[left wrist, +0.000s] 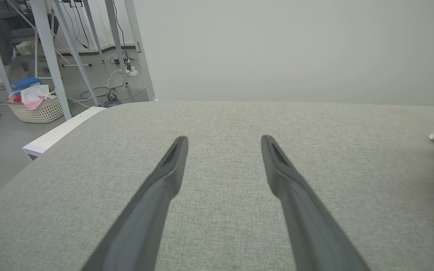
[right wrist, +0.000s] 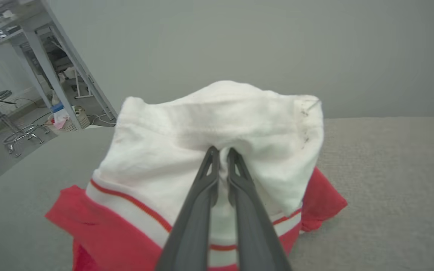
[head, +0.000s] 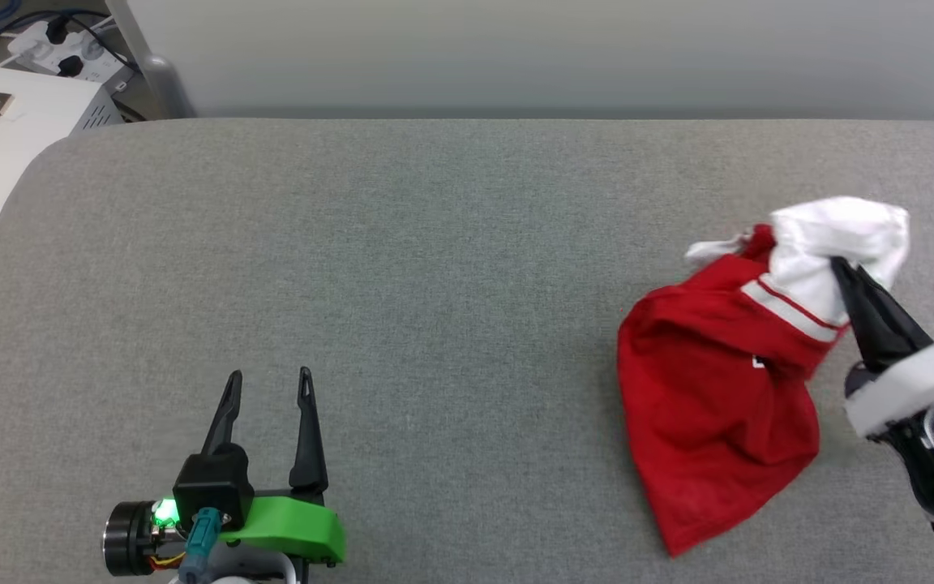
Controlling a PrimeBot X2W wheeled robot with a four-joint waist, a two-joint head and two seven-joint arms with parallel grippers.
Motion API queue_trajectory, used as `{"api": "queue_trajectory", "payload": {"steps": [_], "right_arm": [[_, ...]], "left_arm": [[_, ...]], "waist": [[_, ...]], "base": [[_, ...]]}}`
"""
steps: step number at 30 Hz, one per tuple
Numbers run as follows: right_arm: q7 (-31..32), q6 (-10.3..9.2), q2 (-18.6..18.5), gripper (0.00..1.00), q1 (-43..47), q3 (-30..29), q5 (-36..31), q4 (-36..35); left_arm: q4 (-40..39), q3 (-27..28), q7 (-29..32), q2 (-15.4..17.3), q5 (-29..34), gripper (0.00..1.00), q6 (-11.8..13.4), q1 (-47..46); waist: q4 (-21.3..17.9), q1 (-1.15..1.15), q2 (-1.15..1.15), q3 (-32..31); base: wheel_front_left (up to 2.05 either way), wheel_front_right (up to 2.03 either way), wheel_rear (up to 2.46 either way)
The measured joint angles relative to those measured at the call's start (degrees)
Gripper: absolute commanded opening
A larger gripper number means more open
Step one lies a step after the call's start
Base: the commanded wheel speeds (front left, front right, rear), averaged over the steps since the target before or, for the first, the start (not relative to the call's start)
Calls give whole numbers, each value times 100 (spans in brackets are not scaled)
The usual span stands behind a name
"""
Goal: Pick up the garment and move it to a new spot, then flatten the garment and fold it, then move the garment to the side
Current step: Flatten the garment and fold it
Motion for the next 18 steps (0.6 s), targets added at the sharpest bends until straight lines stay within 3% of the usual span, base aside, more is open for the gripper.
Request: {"api": "queue_trajectory", "payload": {"steps": [5, 8, 14, 18], "right_arm": [[0, 0, 380, 0, 1155, -1614, -409, -136], [0, 0, 616, 0, 1673, -2237, -626, -229], [1, 0, 1020, 0, 2392, -3101, -879, -114], [-1, 0, 1199, 0, 2568, -3489, -916, 341]], "left_arm": [[7, -3, 0, 0, 0, 100, -22, 15], [10, -7, 0, 0, 0, 100, -22, 23], [22, -35, 0, -1, -1, 100, -22, 43], [25, -38, 0, -1, -2, 100, -20, 85]], "waist": [[-106, 0, 0, -7], [-159, 0, 0, -8], [-263, 0, 0, -5], [-347, 0, 0, -15]], "base": [[0, 0, 0], [0, 0, 0], [0, 0, 0], [0, 0, 0]]}}
